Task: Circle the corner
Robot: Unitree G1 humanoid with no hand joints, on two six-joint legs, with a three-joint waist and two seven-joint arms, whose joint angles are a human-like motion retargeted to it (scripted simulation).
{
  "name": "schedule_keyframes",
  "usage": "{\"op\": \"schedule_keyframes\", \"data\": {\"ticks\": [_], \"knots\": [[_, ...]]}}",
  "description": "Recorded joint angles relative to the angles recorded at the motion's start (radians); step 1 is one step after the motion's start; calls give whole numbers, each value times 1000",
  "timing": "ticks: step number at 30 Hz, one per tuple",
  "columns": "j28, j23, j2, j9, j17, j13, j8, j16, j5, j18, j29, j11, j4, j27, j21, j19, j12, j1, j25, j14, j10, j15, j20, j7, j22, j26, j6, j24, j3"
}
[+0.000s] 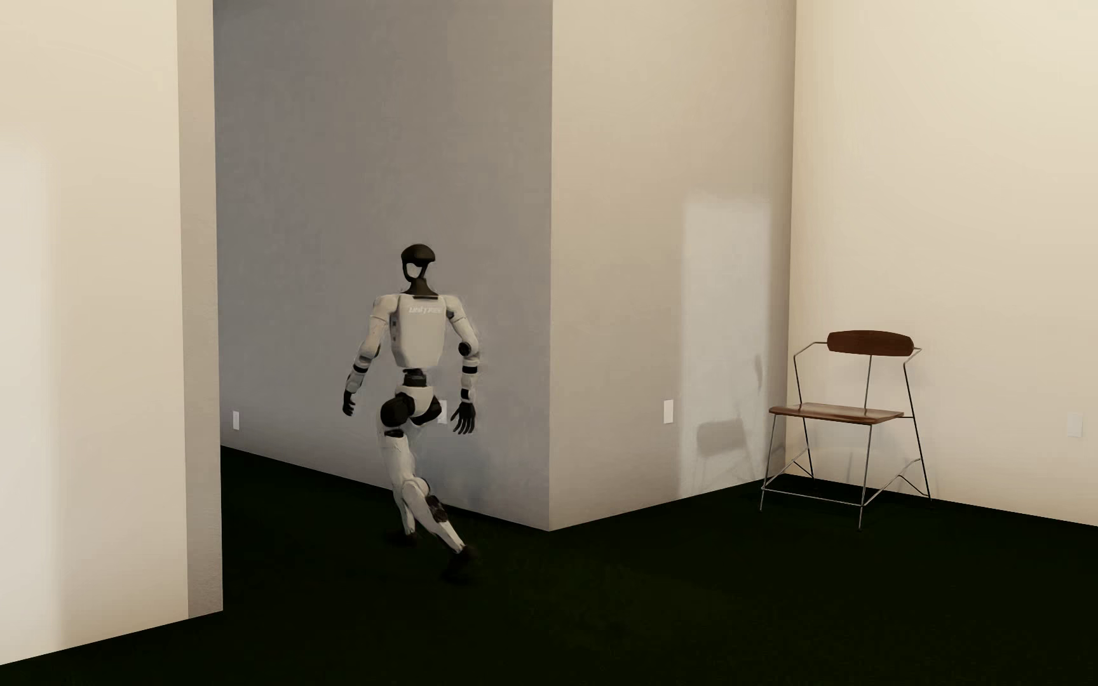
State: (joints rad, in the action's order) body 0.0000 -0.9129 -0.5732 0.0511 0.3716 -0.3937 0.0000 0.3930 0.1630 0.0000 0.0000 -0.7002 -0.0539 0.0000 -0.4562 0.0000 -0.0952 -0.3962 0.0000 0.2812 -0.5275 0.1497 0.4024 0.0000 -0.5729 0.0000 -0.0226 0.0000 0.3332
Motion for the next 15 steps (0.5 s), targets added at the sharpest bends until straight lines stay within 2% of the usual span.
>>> {"op": "schedule_keyframes", "data": {"ticks": [1, 2, 3, 5, 6, 7, 8, 9, 10, 11, 12, 13, 14, 15], "knots": [[0, -52, -7, -14, -3, 3, 0, -29, -51, 0, 0, -110, 38, 0, -7, 0, -26, 13, 0, -178, -124, -21, 4, 0, -57, 0, 43, 0, -4], [0, -94, 50, -1, -4, 19, 0, -40, -85, 0, 0, -173, 47, 0, -21, 0, -55, 53, 0, -383, -295, 22, 29, 0, -105, 0, 51, 0, -28], [0, -123, 106, 1, -14, 40, 0, -42, -122, 0, 0, -190, 52, 0, -12, 0, -59, 165, 0, -486, -531, 75, 90, 0, -167, 0, 53, 0, -45], [0, -80, 304, 15, -19, 66, 0, -41, -149, 0, 0, -89, 19, 0, -20, 0, -72, 390, 0, -389, -839, 106, 207, 0, -262, 0, 26, 0, -133], [0, -56, 399, 22, -22, 83, 0, -46, -152, 0, 0, -30, -9, 0, -17, 0, -103, 494, 0, -364, -865, 104, 210, 0, -304, 0, 2, 0, -195], [0, 0, 507, 30, -16, 91, 0, -40, -148, 0, 0, 35, -32, 0, -10, 0, -135, 575, 0, -399, -787, 101, 251, 0, -341, 0, -19, 0, -262], [0, 49, 582, 32, -11, 110, 0, -33, -139, 0, 0, 77, -46, 0, -2, 0, -172, 661, 0, -482, -635, 97, 264, 0, -363, 0, -38, 0, -316], [0, 97, 654, 36, -2, 132, 0, -23, -131, 0, 0, 115, -44, 0, 7, 0, -204, 731, 0, -578, -434, 92, 281, 0, -374, 0, -49, 0, -364], [0, 147, 718, 33, 7, 156, 0, -20, -122, 0, 0, 147, -37, 0, 28, 0, -241, 774, 0, -610, -218, 101, 264, 0, -378, 0, -52, 0, -408], [0, 180, 765, 25, 17, 188, 0, -18, -123, 0, 0, 169, -26, 0, 34, 0, -265, 800, 0, -420, -16, 115, 267, 0, -385, 0, -50, 0, -439], [0, 217, 821, 20, 28, 215, 0, -16, -123, 0, 0, 179, -3, 0, 50, 0, -290, 814, 0, -74, 68, 123, 282, 0, -384, 0, -39, 0, -458], [0, 238, 816, -10, 31, 226, 0, -28, -85, 0, 0, 142, 19, 0, 77, 0, -302, 858, 0, 99, 55, 130, 274, 0, -426, 0, -47, 0, -501], [0, 243, 851, -6, 22, 226, 0, -37, -69, 0, 0, 124, 30, 0, 111, 0, -313, 897, 0, 47, 60, 100, 267, 0, -450, 0, -47, 0, -527], [0, 238, 876, -9, 12, 213, 0, -46, -36, 0, 0, 74, 20, 0, 139, 0, -328, 934, 0, -209, 5, 33, 254, 0, -474, 0, -59, 0, -540]]}}
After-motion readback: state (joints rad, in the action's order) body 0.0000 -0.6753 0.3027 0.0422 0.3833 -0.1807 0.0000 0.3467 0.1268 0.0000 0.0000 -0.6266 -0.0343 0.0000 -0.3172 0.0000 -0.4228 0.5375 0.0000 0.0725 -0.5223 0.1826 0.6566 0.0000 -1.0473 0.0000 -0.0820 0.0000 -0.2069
